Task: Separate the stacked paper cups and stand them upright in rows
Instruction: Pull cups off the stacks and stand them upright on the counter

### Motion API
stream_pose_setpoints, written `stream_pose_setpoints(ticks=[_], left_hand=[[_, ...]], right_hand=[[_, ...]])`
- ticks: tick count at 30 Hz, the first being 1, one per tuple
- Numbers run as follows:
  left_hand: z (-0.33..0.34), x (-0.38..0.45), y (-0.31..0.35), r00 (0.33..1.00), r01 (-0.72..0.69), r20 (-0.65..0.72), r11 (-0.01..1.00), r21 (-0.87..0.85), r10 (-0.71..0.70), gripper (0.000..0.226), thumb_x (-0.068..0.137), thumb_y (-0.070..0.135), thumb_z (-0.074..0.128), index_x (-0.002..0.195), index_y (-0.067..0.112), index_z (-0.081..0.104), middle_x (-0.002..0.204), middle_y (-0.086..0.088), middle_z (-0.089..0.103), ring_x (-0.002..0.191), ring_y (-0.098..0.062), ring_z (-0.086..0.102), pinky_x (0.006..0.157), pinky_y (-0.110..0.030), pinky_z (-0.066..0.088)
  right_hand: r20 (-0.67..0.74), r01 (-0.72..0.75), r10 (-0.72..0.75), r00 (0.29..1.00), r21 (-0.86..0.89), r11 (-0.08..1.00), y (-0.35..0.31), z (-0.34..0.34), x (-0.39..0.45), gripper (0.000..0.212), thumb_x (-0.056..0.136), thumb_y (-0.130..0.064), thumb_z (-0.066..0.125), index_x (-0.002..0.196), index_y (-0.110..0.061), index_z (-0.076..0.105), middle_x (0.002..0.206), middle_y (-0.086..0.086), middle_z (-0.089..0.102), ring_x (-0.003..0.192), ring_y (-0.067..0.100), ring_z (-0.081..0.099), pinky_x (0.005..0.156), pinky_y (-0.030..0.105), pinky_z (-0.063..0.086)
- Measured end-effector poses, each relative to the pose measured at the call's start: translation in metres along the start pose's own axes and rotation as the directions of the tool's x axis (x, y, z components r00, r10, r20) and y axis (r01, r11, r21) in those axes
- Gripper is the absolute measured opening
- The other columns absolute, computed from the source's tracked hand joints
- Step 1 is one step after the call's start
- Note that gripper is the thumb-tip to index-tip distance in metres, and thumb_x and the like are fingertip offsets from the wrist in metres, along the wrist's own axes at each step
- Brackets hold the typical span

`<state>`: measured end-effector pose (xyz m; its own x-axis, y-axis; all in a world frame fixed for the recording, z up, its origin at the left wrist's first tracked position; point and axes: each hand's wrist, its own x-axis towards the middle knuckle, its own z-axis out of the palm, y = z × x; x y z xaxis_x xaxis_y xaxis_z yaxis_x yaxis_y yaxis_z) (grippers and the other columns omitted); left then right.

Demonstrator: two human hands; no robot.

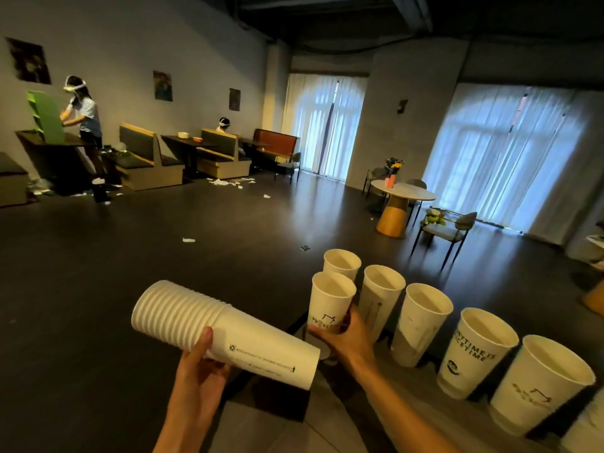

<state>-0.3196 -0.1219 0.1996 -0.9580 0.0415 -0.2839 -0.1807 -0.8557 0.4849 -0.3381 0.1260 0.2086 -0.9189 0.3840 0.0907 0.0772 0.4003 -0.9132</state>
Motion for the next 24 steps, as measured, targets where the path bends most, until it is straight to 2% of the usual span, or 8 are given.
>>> stream_pose_setpoints(ticks=[4, 9, 11, 15, 18, 21, 22, 24], left_hand=[[0.004, 0.007, -0.004, 1.0, 0.0, -0.027, 1.0, 0.027, 0.001, 0.065, 0.087, 0.024, 0.066, 0.147, 0.022, 0.04, 0.137, -0.014, 0.055, 0.122, -0.033, 0.056, 0.084, -0.046, 0.051], [0.0, 0.012, -0.013, 1.0, 0.026, 0.002, 0.999, 0.027, -0.026, 0.057, 0.093, 0.023, 0.062, 0.145, 0.021, 0.041, 0.136, -0.013, 0.055, 0.12, -0.033, 0.057, 0.077, -0.046, 0.059], [0.0, 0.01, -0.018, 0.999, 0.035, 0.015, 0.999, 0.019, -0.036, 0.054, 0.092, 0.022, 0.062, 0.143, 0.02, 0.044, 0.136, -0.013, 0.056, 0.122, -0.033, 0.057, 0.082, -0.048, 0.061], [-0.005, 0.009, -0.028, 0.995, 0.095, 0.025, 0.995, -0.042, -0.094, 0.038, 0.092, 0.021, 0.062, 0.129, 0.019, 0.052, 0.135, -0.015, 0.057, 0.123, -0.034, 0.058, 0.089, -0.055, 0.054], [-0.005, 0.011, -0.033, 0.994, 0.101, 0.044, 0.993, -0.055, -0.098, 0.051, 0.089, 0.019, 0.065, 0.138, 0.021, 0.048, 0.14, -0.015, 0.055, 0.125, -0.034, 0.058, 0.093, -0.057, 0.052], [0.001, 0.015, -0.036, 0.993, 0.089, 0.082, 0.996, -0.031, -0.086, 0.054, 0.089, 0.017, 0.064, 0.14, 0.021, 0.047, 0.141, -0.015, 0.054, 0.126, -0.034, 0.057, 0.096, -0.055, 0.053], [0.004, 0.015, -0.036, 0.991, 0.092, 0.101, 0.995, -0.024, -0.089, 0.053, 0.09, 0.017, 0.063, 0.139, 0.022, 0.047, 0.141, -0.015, 0.053, 0.126, -0.034, 0.057, 0.098, -0.055, 0.052], [0.01, 0.016, -0.037, 0.985, 0.107, 0.139, 0.994, -0.004, -0.106, 0.05, 0.09, 0.015, 0.062, 0.138, 0.021, 0.047, 0.142, -0.015, 0.053, 0.127, -0.035, 0.056, 0.105, -0.056, 0.047]], right_hand=[[0.027, 0.022, -0.022, 0.999, -0.001, 1.0, 0.0, 0.011, 0.009, 0.101, 0.06, -0.042, 0.089, 0.144, -0.027, 0.035, 0.144, 0.0, 0.05, 0.133, 0.021, 0.048, 0.108, 0.048, 0.043], [0.039, 0.028, -0.027, 0.999, -0.021, 0.999, 0.002, 0.019, 0.018, 0.096, 0.064, -0.039, 0.088, 0.143, -0.026, 0.035, 0.144, 0.002, 0.05, 0.132, 0.023, 0.049, 0.106, 0.047, 0.044], [0.061, 0.019, -0.018, 0.998, -0.016, 1.0, 0.001, 0.019, 0.02, 0.092, 0.066, -0.036, 0.088, 0.141, -0.026, 0.037, 0.143, 0.002, 0.051, 0.132, 0.024, 0.049, 0.107, 0.047, 0.044], [0.08, 0.012, -0.011, 0.997, -0.014, 1.0, 0.0, 0.02, 0.022, 0.089, 0.067, -0.033, 0.088, 0.14, -0.025, 0.038, 0.142, 0.003, 0.052, 0.132, 0.024, 0.049, 0.106, 0.046, 0.045], [0.101, -0.008, 0.01, 0.995, -0.018, 1.0, -0.002, 0.017, 0.022, 0.09, 0.067, -0.034, 0.088, 0.14, -0.023, 0.038, 0.143, 0.004, 0.051, 0.132, 0.025, 0.048, 0.105, 0.044, 0.044], [0.15, -0.096, 0.104, 0.983, -0.056, 0.994, 0.006, 0.013, 0.02, 0.09, 0.068, -0.033, 0.087, 0.142, -0.021, 0.037, 0.144, 0.004, 0.049, 0.132, 0.026, 0.047, 0.106, 0.044, 0.043], [0.153, -0.136, 0.146, 0.977, -0.075, 0.988, 0.009, 0.009, 0.018, 0.083, 0.071, -0.031, 0.085, 0.14, -0.019, 0.041, 0.14, 0.004, 0.051, 0.13, 0.026, 0.049, 0.104, 0.042, 0.044], [0.172, -0.211, 0.237, 0.956, -0.156, 0.965, 0.013, -0.001, 0.013, 0.051, 0.08, -0.029, 0.077, 0.125, -0.014, 0.057, 0.124, 0.004, 0.061, 0.119, 0.025, 0.057, 0.099, 0.037, 0.048]])
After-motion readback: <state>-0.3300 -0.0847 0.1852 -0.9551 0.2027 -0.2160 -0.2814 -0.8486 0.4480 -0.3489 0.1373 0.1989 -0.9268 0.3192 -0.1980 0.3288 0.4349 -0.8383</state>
